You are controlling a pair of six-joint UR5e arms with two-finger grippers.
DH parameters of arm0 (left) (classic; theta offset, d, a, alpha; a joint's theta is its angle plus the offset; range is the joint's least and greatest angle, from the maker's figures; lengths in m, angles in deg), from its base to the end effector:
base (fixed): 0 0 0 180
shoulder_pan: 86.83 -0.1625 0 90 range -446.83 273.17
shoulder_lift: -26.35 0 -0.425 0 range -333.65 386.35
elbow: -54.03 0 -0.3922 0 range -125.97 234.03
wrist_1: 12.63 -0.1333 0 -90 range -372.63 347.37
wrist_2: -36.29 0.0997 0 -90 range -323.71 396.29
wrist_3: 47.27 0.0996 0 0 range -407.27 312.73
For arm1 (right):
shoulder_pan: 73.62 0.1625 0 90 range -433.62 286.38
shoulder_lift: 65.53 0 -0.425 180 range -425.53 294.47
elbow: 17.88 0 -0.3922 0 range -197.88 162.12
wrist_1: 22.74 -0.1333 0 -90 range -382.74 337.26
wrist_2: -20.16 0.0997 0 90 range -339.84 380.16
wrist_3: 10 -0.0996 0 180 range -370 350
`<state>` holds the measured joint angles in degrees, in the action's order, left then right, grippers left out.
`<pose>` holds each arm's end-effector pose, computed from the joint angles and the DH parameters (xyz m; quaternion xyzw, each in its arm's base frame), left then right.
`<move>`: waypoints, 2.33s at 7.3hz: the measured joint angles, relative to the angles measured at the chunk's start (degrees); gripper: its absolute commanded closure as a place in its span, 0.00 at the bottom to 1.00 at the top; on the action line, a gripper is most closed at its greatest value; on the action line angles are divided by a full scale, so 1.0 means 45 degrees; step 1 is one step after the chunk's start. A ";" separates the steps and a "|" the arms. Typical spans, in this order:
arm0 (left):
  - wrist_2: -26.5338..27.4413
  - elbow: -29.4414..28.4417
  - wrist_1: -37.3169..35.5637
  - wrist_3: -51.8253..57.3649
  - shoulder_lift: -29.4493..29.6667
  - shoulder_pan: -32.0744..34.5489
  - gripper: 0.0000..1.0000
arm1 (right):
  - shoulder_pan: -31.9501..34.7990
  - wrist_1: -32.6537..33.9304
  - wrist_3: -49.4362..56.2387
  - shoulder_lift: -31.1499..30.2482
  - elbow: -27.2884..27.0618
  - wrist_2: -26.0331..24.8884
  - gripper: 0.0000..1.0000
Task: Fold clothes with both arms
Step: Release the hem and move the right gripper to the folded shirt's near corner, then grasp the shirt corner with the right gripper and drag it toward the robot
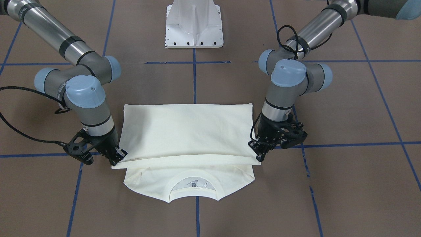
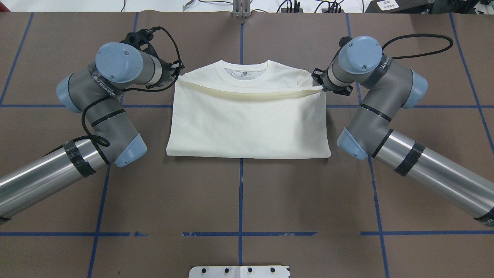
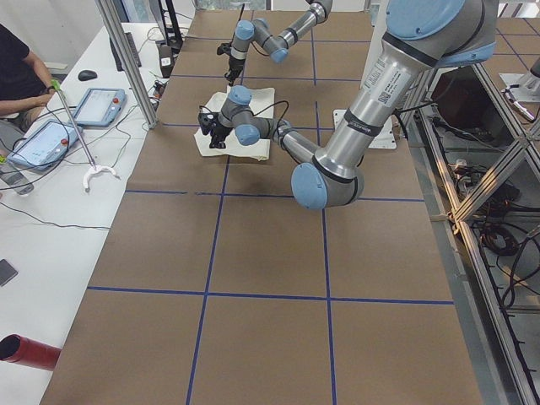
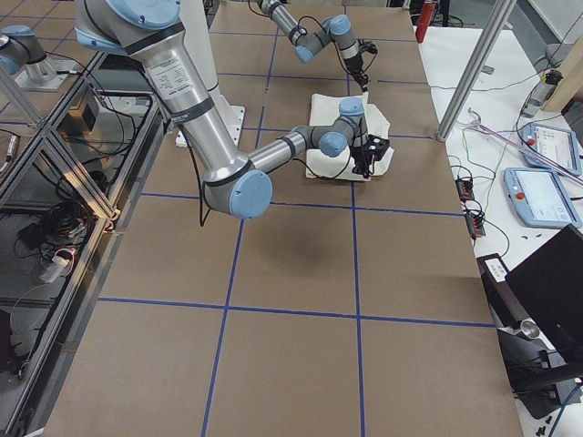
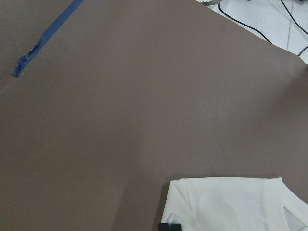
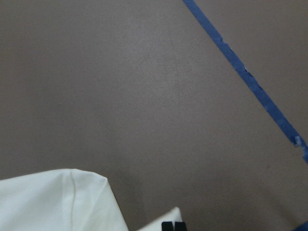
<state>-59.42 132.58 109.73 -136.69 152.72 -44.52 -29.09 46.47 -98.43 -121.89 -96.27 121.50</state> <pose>0.4679 -0.5927 0.3091 0.1343 0.4616 -0.2899 0.8276 -0.4467 -0.5990 0.3731 0.0576 -0.3703 0.3057 0.8753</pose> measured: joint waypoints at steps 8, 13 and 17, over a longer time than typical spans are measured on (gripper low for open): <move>-0.0101 0.0547 0.0543 0.1088 -0.0448 0.0168 0.60 | -0.0890 -0.0059 -0.2729 -0.3356 -0.5105 0.1654 0.21; -0.0012 0.0626 0.0457 0.1084 -0.0489 0.0170 0.60 | -0.3126 -0.0071 -0.5118 -0.4358 -0.5739 -0.0367 0.26; -0.0019 0.0884 0.0409 0.1074 -0.0633 0.0167 0.60 | -0.3366 -0.0086 -0.5260 -0.3946 -0.5096 -0.0760 1.00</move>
<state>-59.51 136.56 111.57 -131.86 149.87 -43.77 -44.24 46.08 -122.10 -139.64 -119.20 118.08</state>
